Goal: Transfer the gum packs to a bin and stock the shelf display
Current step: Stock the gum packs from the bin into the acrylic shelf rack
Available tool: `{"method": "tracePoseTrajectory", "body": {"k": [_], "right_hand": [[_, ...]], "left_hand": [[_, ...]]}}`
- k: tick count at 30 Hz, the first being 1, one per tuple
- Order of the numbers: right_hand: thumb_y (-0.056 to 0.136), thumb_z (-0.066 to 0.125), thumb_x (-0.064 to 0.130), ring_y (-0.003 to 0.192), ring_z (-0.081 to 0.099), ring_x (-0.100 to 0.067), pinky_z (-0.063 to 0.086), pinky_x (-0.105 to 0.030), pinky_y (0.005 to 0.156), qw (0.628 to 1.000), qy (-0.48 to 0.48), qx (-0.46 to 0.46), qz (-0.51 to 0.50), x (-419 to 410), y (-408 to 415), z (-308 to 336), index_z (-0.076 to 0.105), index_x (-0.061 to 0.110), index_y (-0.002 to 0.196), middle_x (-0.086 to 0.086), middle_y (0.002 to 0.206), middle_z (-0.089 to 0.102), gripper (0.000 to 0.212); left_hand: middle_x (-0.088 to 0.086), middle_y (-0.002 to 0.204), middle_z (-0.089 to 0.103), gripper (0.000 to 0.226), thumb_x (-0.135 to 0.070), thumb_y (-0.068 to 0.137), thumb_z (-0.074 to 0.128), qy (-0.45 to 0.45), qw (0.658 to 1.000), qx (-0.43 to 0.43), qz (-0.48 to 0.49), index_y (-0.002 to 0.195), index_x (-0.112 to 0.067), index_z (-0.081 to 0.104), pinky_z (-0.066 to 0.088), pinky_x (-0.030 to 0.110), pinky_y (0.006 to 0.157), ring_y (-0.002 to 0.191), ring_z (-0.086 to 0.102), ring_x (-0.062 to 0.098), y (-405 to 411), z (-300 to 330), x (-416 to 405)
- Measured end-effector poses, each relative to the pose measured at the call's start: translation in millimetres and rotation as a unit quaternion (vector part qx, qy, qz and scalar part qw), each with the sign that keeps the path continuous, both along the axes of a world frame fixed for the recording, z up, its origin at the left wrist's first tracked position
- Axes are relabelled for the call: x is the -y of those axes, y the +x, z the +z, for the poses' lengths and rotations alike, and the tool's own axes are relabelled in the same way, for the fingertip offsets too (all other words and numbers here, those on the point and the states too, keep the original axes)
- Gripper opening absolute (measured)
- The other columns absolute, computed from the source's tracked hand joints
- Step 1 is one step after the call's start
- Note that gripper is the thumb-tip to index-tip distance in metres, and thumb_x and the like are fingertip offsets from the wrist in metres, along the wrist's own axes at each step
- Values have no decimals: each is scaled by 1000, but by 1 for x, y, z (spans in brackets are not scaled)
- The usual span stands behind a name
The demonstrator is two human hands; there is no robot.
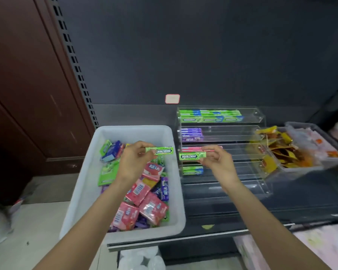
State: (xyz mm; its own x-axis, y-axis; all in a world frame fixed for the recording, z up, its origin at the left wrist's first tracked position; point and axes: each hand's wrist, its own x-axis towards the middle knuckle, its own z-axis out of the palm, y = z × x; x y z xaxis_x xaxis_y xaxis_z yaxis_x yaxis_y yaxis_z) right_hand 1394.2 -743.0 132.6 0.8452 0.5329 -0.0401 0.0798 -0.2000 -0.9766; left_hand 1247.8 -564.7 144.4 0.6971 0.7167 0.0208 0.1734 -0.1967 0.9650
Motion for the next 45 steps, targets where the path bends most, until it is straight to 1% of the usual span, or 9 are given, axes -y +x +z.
{"method": "tracePoseTrajectory", "body": {"k": [3, 12, 17, 20, 24, 28, 33, 42, 45], "right_hand": [[80, 64, -11, 94, 63, -29, 53, -41, 89, 1000, -11, -3, 24, 24, 25, -15, 64, 18, 84, -16, 94, 67, 30], [82, 66, -1, 87, 61, -12, 52, -36, 89, 984, -117, 99, 93, 23, 47, -54, 65, 14, 89, 4, 88, 65, 16], [83, 66, 3, 87, 62, -9, 48, -20, 83, 974, -145, 138, 110, 17, 43, -66, 66, 12, 91, 1, 93, 67, 12], [84, 66, 3, 85, 63, -9, 47, -15, 80, 982, -110, 123, 88, 22, 46, -68, 66, 15, 90, 4, 90, 67, 13], [85, 64, 2, 85, 61, -8, 46, -11, 80, 972, -148, 143, 118, 28, 49, -71, 67, 12, 94, 3, 92, 67, 14], [84, 65, 4, 81, 59, -8, 39, -3, 72, 955, -195, 197, 109, 19, 45, -74, 69, 8, 97, -3, 96, 66, 14], [82, 69, 6, 75, 55, -11, 44, -17, 76, 937, -232, 251, 74, 11, 40, -77, 72, 7, 95, -10, 96, 61, 13], [90, 59, 9, 79, 66, -19, 51, -23, 72, 900, -320, 266, 130, 11, 41, -65, 67, 5, 90, -9, 90, 70, 9], [92, 56, 14, 81, 66, -19, 56, -29, 75, 888, -333, 284, 142, 13, 38, -53, 68, 9, 98, -7, 98, 68, 14]], "left_hand": [[7, 88, 69, 8, -11, 86, 66, 4, 1000, -15, 18, 93, -14, 67, 56, 37, 75, 85, 68, 23, 15, -6, 26], [-10, 72, 64, 9, -12, 88, 63, 11, 997, -43, 67, 97, -13, 64, 47, 10, 62, 64, 60, -5, 32, -10, 62], [2, 83, 67, 12, -15, 88, 63, 0, 994, -67, 85, 99, -16, 65, 54, 34, 71, 71, 66, 28, 25, -8, 59], [13, 86, 68, 12, -15, 87, 64, 7, 993, -72, 92, 99, -18, 65, 55, 33, 70, 76, 67, 36, 21, -11, 56], [18, 89, 68, 13, -16, 88, 64, 20, 991, -89, 95, 101, -17, 66, 53, 29, 71, 78, 68, 30, 23, -14, 54], [-3, 83, 64, 15, -14, 88, 63, 11, 993, -82, 84, 102, -13, 66, 53, 30, 74, 79, 65, 19, 28, -9, 57], [-12, 80, 62, 13, -14, 88, 63, 15, 994, -76, 80, 101, -14, 66, 51, 22, 73, 78, 58, 0, 30, -8, 59], [-10, 79, 64, 14, -13, 88, 63, 7, 996, -59, 70, 101, -12, 65, 51, 27, 75, 75, 61, 2, 27, -10, 63], [-7, 78, 67, 14, -13, 88, 63, 14, 996, -61, 57, 101, -13, 65, 50, 17, 70, 73, 63, 0, 28, -11, 62]]}}
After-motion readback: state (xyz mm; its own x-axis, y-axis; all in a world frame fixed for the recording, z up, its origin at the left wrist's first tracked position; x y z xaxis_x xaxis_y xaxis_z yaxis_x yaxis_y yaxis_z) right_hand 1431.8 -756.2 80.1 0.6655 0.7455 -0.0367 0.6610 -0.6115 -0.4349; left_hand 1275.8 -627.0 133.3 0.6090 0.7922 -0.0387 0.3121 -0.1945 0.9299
